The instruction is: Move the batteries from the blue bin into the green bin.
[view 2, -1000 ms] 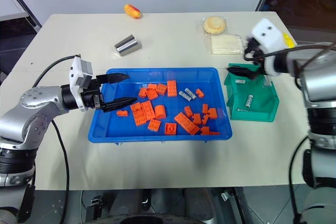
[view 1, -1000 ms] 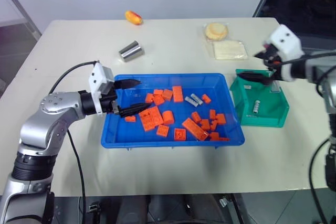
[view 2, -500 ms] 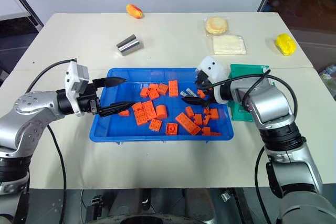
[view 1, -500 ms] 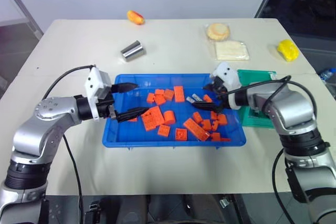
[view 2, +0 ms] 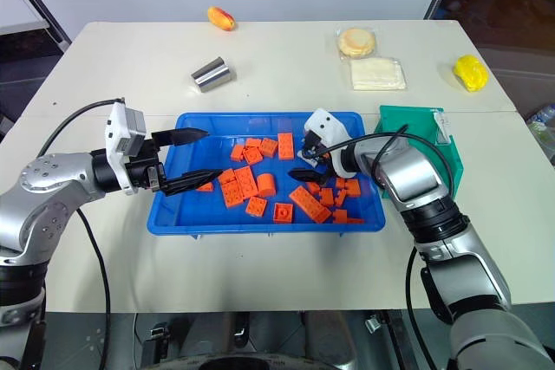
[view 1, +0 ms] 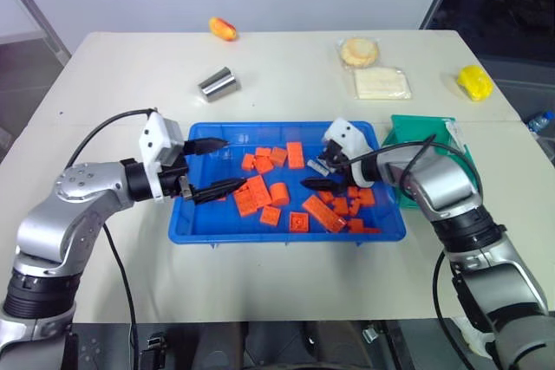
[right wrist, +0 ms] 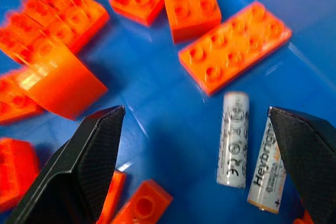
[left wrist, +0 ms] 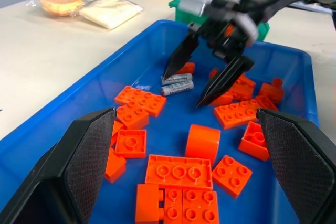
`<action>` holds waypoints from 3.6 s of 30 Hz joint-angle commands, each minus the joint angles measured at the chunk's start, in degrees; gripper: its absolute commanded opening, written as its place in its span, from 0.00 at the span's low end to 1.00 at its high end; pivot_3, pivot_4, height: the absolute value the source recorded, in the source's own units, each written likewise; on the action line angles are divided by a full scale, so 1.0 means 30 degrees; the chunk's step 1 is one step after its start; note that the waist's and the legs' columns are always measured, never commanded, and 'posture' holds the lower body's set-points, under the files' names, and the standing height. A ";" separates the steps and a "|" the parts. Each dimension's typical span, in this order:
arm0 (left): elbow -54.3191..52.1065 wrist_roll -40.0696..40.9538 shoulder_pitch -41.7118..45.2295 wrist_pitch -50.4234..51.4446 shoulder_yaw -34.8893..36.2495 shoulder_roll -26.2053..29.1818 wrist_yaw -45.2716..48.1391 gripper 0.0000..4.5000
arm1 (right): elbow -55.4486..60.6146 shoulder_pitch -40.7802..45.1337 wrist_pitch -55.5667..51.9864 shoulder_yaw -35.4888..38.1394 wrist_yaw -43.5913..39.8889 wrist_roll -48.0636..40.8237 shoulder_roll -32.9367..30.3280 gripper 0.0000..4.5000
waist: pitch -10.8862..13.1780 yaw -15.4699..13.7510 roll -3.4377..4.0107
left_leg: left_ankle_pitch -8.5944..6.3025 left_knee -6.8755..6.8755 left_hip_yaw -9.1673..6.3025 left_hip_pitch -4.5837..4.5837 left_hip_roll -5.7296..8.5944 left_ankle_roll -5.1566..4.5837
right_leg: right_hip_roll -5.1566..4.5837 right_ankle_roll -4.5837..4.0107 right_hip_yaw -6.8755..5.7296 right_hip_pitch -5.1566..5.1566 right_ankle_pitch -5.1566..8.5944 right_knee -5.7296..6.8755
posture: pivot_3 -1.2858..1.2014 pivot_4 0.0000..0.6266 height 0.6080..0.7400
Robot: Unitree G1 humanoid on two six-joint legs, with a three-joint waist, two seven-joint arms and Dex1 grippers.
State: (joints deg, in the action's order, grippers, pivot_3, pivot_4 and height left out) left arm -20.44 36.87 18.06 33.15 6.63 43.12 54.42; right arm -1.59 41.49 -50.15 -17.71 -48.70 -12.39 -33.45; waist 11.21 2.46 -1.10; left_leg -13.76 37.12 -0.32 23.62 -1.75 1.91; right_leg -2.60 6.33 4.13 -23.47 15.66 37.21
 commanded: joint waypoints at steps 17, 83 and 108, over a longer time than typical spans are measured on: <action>-0.0588 0.0128 0.0051 -0.0276 0.0696 -0.0037 -0.0684 1.00 | -0.1264 0.0701 0.0999 -0.0886 -0.0964 0.1312 0.0452 0.02 | -0.0003 0.0001 -0.0005 | 0.0000 0.0001 -0.0003 -0.0006 -0.0001 0.0000 | 0.0002 0.0000 -0.0001 0.0007 0.0000 0.0001 | 0.52 0.24 1.00; 0.1372 -0.1112 0.1651 -0.0778 -0.0802 -0.0145 0.2022 1.00 | -0.2010 0.1472 0.0905 0.1053 -0.2264 -0.0349 -0.2758 0.99 | 0.0003 -0.0013 0.0002 | -0.0002 0.0009 0.0003 0.0028 -0.0002 -0.0006 | 0.0005 0.0003 0.0006 -0.0023 0.0000 0.0001 | 0.52 0.24 1.00; 0.0485 -0.1044 0.1511 -0.0834 -0.1048 -0.1336 -0.0150 1.00 | -0.4845 0.3369 0.3288 -0.2662 -0.6262 0.4261 -0.2620 0.99 | -0.0016 -0.0024 -0.0029 | -0.0002 0.0020 -0.0001 -0.0041 0.0000 -0.0005 | 0.0001 0.0004 -0.0001 0.0047 -0.0001 0.0003 | 0.52 0.24 1.00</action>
State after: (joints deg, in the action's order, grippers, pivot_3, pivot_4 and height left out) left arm -16.86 33.82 22.25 31.90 3.05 39.16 54.48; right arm -14.78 51.01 -40.34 -24.52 -66.91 -1.02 -41.43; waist 11.17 2.38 -1.19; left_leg -13.77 37.18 -0.32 23.50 -1.75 1.89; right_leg -2.59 6.34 4.13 -23.33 15.66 37.22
